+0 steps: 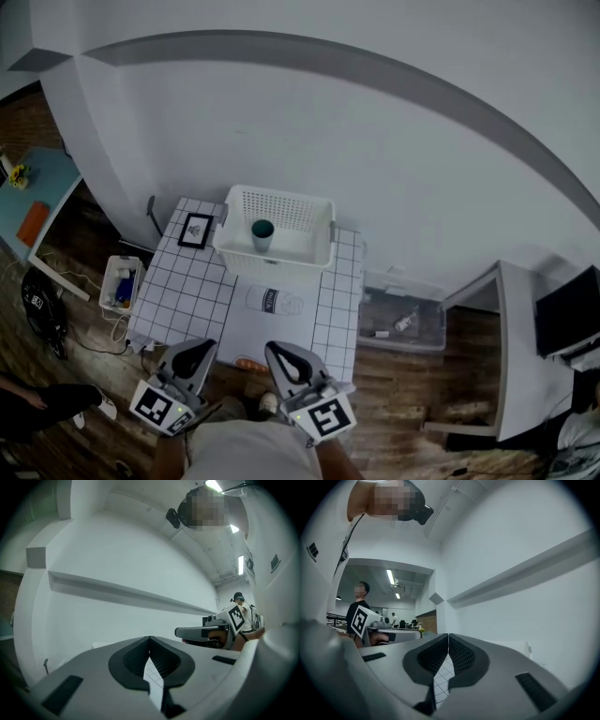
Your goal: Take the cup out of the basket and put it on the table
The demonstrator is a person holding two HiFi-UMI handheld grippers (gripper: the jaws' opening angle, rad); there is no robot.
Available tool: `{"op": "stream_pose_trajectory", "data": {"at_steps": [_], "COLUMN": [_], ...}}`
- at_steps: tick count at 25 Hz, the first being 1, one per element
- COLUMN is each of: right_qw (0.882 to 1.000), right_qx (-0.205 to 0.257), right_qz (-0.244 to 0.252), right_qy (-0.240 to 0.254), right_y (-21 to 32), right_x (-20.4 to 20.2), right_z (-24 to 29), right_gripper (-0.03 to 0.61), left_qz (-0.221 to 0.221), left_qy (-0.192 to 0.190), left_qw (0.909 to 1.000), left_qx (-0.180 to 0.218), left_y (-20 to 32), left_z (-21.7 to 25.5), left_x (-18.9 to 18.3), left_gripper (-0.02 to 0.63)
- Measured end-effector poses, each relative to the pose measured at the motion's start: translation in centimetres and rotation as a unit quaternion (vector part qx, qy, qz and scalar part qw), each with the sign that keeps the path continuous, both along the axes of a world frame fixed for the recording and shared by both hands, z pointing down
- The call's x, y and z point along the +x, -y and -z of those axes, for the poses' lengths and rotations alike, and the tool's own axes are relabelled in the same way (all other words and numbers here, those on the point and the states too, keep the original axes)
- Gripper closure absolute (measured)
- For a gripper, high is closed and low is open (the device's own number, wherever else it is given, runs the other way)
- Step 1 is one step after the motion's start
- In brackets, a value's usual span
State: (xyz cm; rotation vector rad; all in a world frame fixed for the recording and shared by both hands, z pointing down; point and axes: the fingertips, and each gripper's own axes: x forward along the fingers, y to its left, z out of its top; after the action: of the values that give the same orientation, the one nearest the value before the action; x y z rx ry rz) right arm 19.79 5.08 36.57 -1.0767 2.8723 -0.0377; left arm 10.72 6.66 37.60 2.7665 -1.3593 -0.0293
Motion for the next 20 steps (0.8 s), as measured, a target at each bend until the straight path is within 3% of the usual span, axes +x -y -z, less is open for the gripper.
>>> {"op": "stream_pose_trajectory", "data": {"at_steps": [20], "right_qw": [0.999], "right_qx": [-0.023], "right_qz": [-0.043], "right_qy": [-0.013], "right_y": [13.7], "right_x": [-4.5], "right_z": [-1.7], "right_gripper": [0.568], "left_qz": [-0.048], "left_qy": [-0.002], "left_qw": [0.9988], "left_qx": [-0.013], "left_y": [14.4], "left_z": [-1.4], "left_x": [-4.2], "left_gripper": [0.612]}}
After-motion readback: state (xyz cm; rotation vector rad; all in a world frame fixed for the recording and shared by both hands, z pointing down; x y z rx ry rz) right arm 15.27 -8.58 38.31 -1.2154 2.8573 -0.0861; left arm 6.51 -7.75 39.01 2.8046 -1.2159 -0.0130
